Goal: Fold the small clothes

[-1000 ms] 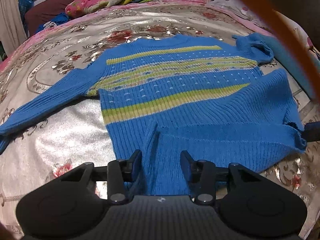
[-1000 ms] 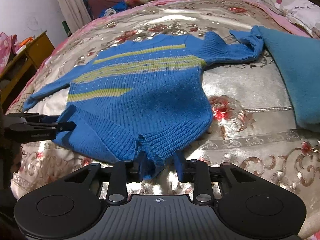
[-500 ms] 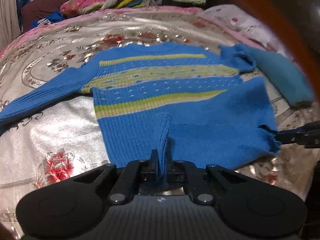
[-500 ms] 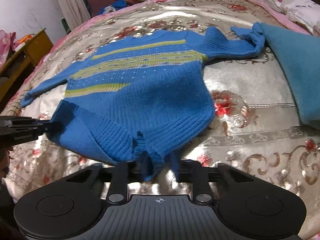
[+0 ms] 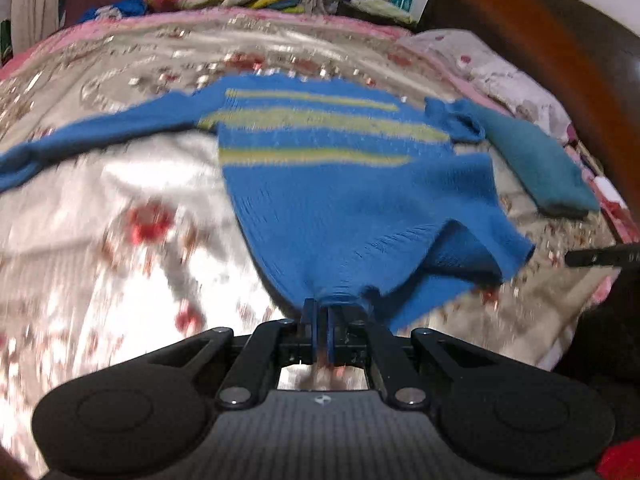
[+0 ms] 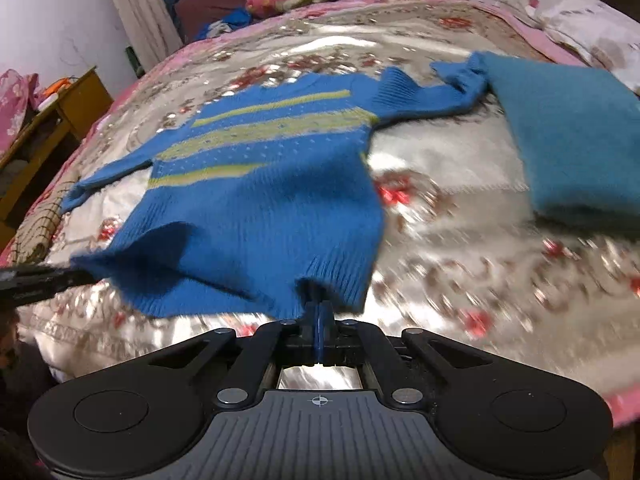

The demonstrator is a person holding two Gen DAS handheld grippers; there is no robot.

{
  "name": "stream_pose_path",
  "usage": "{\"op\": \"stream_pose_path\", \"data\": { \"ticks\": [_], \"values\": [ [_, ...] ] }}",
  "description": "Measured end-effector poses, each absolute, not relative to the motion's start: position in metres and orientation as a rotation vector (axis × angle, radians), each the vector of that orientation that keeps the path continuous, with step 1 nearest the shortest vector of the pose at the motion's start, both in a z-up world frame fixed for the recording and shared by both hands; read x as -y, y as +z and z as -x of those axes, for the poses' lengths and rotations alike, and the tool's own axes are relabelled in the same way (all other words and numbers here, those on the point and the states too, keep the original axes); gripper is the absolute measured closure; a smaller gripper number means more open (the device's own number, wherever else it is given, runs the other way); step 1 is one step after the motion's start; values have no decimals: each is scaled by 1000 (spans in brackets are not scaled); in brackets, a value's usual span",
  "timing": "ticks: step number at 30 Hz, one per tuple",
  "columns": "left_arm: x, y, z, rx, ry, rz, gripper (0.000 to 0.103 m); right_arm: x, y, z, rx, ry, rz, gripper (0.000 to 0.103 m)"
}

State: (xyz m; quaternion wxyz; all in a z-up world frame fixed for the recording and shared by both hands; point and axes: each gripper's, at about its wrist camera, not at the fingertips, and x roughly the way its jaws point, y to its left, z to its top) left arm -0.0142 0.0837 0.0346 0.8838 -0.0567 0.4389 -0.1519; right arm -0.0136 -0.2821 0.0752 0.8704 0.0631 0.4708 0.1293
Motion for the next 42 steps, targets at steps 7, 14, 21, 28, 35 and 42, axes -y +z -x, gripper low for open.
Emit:
{"op": "stream_pose_path", "data": {
  "ticks": [7, 14, 21, 28, 35, 42],
  "values": [
    [-90, 33, 26, -915, -276, 173, 91, 289, 54, -5, -993, 196, -290, 77],
    [-77, 33, 16, -905, -280, 147, 91, 290, 42, -28, -927, 143, -315, 51],
    [-61, 21, -5, -924, -296, 172, 90, 278, 21, -44, -1013, 168, -338, 95],
    [-57, 24, 2, -928, -339, 123, 88, 296, 45, -7, -1028, 197, -295, 96],
    [-51, 24, -6, -919, -358, 111, 87, 285, 32, 0, -1124, 184, -262, 91],
    [-56, 6, -10, -964, -295, 76, 83, 282, 56, 10, -1068, 136, -171, 89]
  ]
}}
